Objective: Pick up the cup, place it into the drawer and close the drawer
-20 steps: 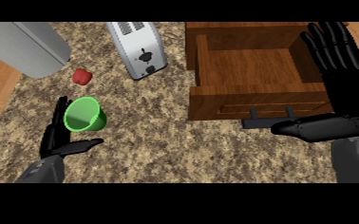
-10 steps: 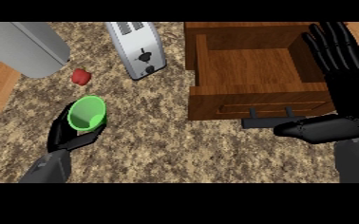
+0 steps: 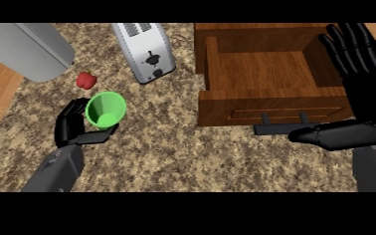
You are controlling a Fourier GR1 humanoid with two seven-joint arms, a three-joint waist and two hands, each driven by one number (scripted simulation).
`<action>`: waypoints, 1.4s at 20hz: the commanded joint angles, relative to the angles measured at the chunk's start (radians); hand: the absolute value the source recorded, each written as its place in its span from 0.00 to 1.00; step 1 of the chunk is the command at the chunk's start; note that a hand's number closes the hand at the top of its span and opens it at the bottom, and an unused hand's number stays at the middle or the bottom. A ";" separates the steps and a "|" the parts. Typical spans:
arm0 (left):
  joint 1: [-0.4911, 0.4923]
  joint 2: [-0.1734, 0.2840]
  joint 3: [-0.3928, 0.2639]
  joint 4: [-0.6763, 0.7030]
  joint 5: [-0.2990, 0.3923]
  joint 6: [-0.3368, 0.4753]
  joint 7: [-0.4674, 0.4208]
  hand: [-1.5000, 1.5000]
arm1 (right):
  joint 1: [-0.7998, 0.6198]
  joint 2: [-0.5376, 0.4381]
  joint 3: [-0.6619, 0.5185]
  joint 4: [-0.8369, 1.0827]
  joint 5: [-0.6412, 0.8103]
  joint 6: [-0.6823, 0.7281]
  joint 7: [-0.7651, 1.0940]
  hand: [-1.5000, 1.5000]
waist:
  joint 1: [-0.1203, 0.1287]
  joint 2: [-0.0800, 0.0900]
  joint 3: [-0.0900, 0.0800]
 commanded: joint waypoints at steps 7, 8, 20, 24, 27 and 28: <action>-0.056 -0.095 -0.043 -0.061 -0.013 -0.089 -0.116 1.00 | 0.013 -0.003 0.006 -0.048 -0.009 -0.006 0.053 0.00 | 0.012 -0.008 0.002; -0.091 -0.121 -0.072 -0.095 -0.027 -0.081 -0.063 1.00 | 0.020 -0.013 -0.027 0.019 -0.016 0.019 -0.021 0.00 | 0.023 -0.010 0.004; -0.356 -0.206 -0.177 -0.394 -0.016 0.035 0.368 1.00 | 0.082 0.026 0.010 -0.029 0.063 -0.034 -0.031 0.00 | 0.036 -0.023 0.006; -0.401 -0.233 -0.290 -0.489 0.023 0.114 0.510 1.00 | 0.076 0.020 0.008 -0.031 0.045 -0.018 -0.023 0.00 | 0.030 -0.022 0.006; -0.517 -0.234 -0.313 -0.476 0.047 0.198 0.599 1.00 | 0.068 0.033 0.032 0.012 0.078 -0.020 -0.057 0.00 | 0.019 -0.017 0.005; -0.530 -0.234 -0.364 -0.474 0.048 0.233 0.605 1.00 | 0.019 0.011 0.002 0.005 0.029 -0.011 -0.013 0.00 | 0.016 -0.016 0.005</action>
